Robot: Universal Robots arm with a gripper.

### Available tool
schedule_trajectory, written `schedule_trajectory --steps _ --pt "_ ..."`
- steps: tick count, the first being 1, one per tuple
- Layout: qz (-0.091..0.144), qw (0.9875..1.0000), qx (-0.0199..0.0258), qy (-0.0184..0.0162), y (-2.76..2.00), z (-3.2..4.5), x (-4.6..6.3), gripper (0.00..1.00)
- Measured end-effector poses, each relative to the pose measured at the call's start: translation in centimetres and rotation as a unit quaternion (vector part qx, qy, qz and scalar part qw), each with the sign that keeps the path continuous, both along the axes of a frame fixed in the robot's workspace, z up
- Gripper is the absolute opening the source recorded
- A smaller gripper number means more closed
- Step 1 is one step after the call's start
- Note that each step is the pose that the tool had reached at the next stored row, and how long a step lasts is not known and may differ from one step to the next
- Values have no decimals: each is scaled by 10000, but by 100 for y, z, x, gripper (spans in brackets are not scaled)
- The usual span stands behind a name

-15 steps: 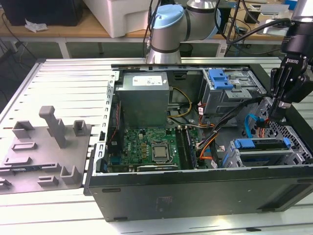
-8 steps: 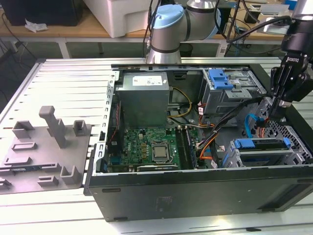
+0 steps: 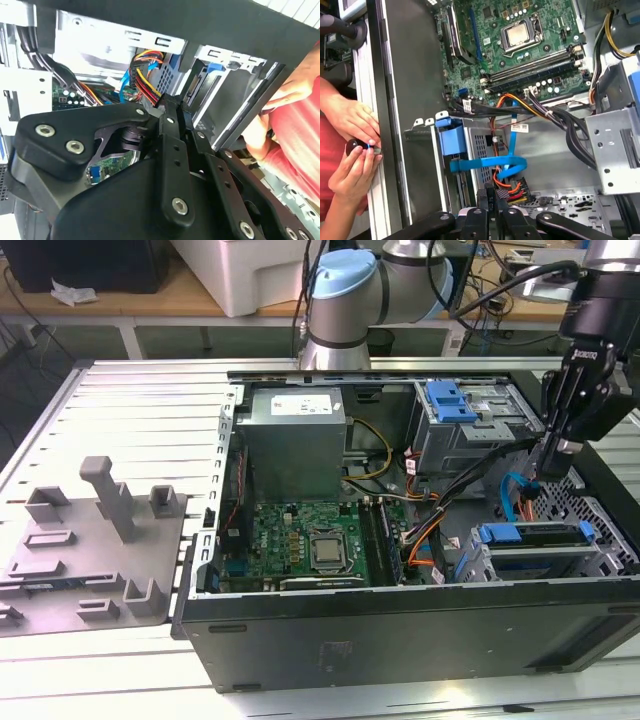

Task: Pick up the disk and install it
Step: 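Insert the first disk wire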

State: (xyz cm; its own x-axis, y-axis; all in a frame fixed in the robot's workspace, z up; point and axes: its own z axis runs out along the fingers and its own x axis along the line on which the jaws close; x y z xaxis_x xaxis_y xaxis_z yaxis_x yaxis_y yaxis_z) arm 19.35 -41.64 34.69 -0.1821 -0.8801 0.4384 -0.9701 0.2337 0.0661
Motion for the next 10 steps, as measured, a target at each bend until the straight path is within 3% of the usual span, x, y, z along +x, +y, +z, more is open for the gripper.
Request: schedule_trajectory --steps 7,10 --pt "123 9999 75 -6 -45 4 -34 17" --pt "187 9997 176 -10 -88 8 -50 17"
